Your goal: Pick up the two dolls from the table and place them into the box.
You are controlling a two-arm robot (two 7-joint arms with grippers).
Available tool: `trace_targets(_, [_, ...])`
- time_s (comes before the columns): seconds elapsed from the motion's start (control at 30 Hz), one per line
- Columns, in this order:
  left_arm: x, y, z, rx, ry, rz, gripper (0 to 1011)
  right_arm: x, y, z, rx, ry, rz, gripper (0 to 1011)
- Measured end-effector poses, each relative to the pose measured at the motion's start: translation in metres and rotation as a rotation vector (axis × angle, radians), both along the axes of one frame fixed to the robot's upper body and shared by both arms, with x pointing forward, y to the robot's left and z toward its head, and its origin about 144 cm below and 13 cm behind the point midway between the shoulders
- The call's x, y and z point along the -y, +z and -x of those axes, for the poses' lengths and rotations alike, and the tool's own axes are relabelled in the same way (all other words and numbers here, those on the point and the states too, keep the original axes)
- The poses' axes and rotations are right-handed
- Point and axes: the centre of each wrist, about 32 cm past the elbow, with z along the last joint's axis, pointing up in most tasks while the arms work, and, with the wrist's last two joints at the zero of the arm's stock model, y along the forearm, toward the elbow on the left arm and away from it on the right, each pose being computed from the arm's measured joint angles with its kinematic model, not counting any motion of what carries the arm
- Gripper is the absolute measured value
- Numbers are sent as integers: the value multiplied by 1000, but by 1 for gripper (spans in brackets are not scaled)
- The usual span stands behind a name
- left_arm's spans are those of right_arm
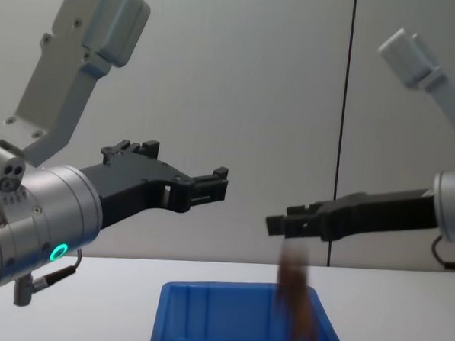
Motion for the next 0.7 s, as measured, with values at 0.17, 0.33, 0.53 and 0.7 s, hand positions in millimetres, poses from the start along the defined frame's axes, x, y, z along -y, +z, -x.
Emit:
trace_targets(0.17, [0, 0, 0, 0, 0, 0, 1001, -5, -6, 0, -16, 10, 12, 605])
trace_targets(0.33, [0, 0, 0, 0, 0, 0, 1001, -7, -11, 2, -30, 14, 18, 788])
trace_targets(0.53, [0, 0, 0, 0, 0, 0, 1001, -4, -15, 4, -38, -2, 14, 923])
trace_targets(0.7, [0, 0, 0, 0, 0, 0, 1001, 8, -17, 9, -33, -29, 6, 1001])
